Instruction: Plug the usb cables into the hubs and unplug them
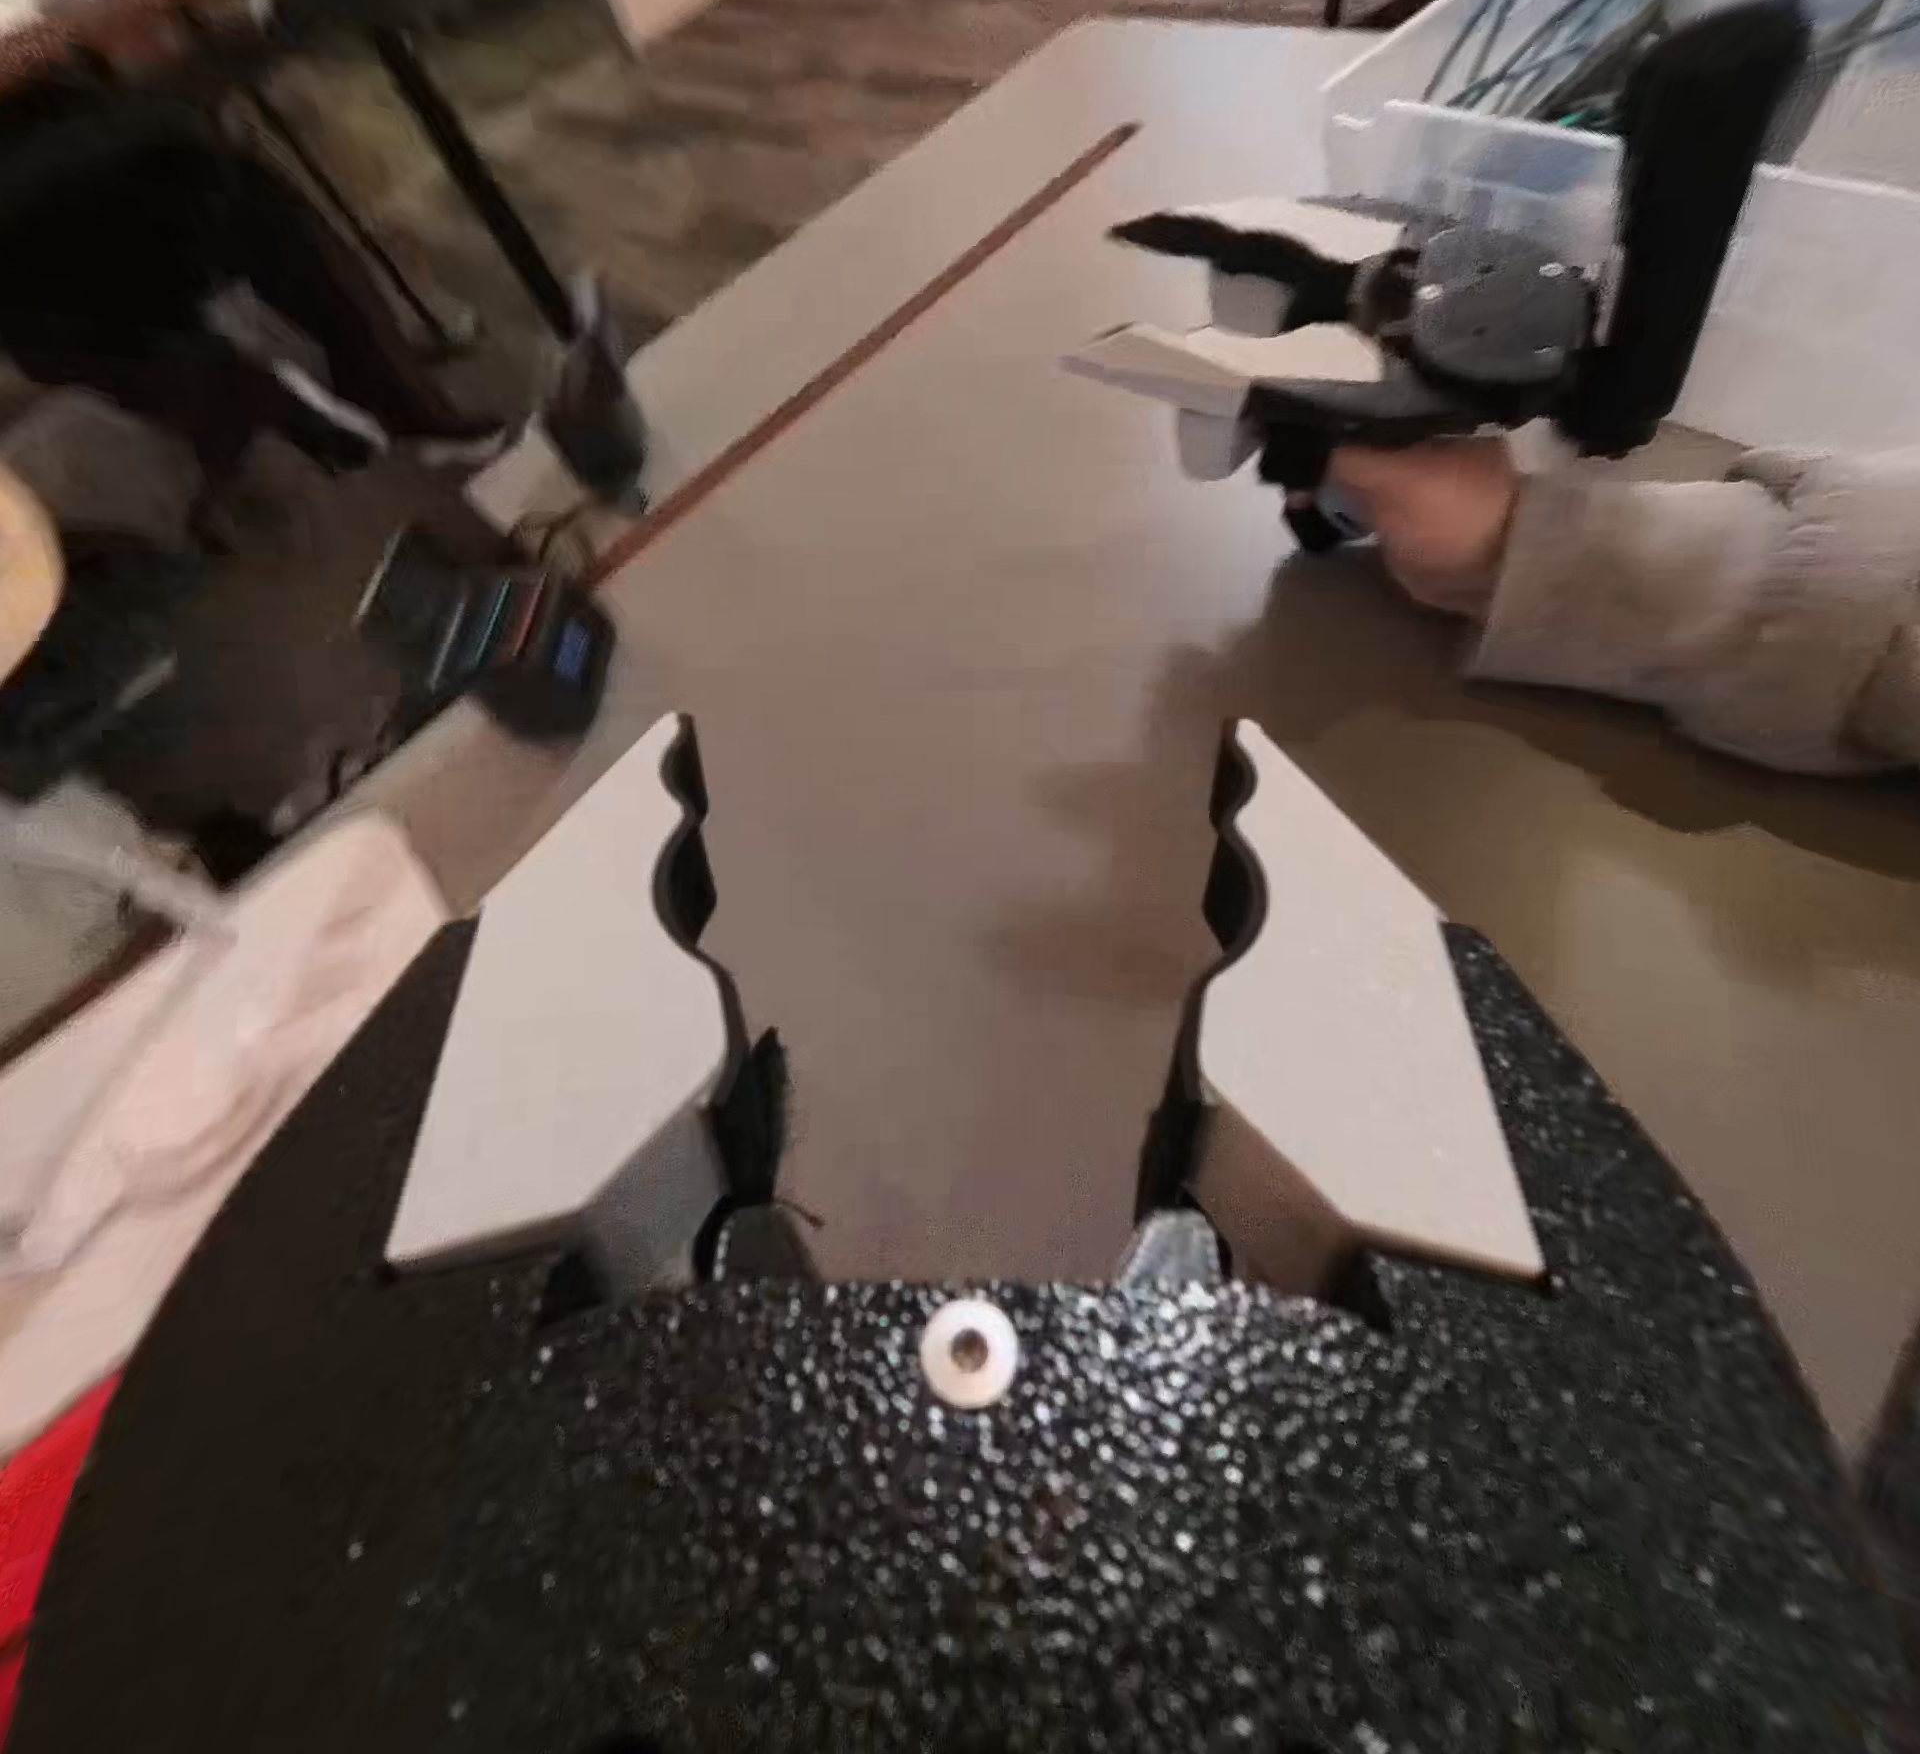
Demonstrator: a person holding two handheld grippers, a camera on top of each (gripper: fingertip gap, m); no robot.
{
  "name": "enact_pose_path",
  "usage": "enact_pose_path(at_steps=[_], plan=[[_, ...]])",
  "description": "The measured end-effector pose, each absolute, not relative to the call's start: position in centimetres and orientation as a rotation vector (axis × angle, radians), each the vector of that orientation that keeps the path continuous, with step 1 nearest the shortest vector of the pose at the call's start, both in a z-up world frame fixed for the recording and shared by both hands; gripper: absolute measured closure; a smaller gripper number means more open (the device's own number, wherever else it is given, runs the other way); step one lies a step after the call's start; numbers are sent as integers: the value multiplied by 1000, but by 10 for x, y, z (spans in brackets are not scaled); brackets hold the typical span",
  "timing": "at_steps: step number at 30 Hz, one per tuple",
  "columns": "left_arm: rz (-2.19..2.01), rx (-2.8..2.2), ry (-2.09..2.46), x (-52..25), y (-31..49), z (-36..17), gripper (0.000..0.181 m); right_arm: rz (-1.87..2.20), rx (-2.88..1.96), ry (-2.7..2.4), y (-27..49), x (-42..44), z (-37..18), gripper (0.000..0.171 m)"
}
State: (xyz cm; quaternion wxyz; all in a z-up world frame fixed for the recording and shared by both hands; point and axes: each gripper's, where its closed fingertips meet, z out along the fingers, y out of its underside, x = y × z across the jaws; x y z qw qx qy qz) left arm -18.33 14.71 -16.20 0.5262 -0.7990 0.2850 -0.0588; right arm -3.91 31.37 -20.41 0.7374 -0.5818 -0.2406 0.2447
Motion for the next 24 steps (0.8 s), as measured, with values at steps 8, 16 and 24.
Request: enact_pose_path(at_steps=[8, 16, 24], plan=[[30, -2522, 462, -382, 106, -216, 129, 557, -1296, -558, 313, -46, -208, 108], [48, -2858, 669, -431, 96, -301, 119, 567, -1309, -557, 314, -46, -210, 109], [57, -3049, 954, -437, 76, -328, 128, 565, -1306, -581, 313, -50, -211, 110]])
